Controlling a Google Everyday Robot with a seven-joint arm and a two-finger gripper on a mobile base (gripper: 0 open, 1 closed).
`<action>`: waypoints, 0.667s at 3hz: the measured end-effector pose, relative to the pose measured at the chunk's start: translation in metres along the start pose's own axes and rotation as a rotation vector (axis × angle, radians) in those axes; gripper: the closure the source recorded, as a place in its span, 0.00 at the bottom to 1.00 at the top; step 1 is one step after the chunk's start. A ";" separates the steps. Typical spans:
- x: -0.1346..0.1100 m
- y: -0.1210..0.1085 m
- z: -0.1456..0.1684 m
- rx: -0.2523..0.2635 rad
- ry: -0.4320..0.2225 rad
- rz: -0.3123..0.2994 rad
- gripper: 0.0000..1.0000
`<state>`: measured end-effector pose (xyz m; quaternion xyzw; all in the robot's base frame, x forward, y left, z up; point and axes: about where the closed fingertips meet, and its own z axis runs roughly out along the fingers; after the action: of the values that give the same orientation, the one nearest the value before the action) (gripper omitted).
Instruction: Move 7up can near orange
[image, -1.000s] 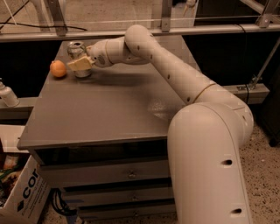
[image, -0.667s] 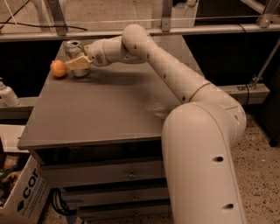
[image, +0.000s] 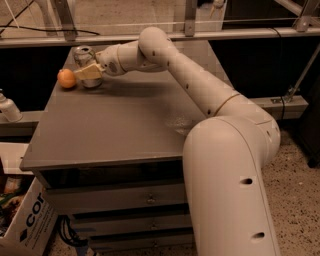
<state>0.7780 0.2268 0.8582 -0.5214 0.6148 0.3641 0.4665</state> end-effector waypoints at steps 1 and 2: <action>-0.001 0.000 0.000 0.000 0.000 0.000 0.36; -0.001 0.000 0.000 0.000 0.000 0.000 0.12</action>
Offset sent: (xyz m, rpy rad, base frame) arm -0.0062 -0.0125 -0.0099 -0.0176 0.0534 -0.0232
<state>0.7779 0.2268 0.8589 -0.5214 0.6149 0.3641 0.4664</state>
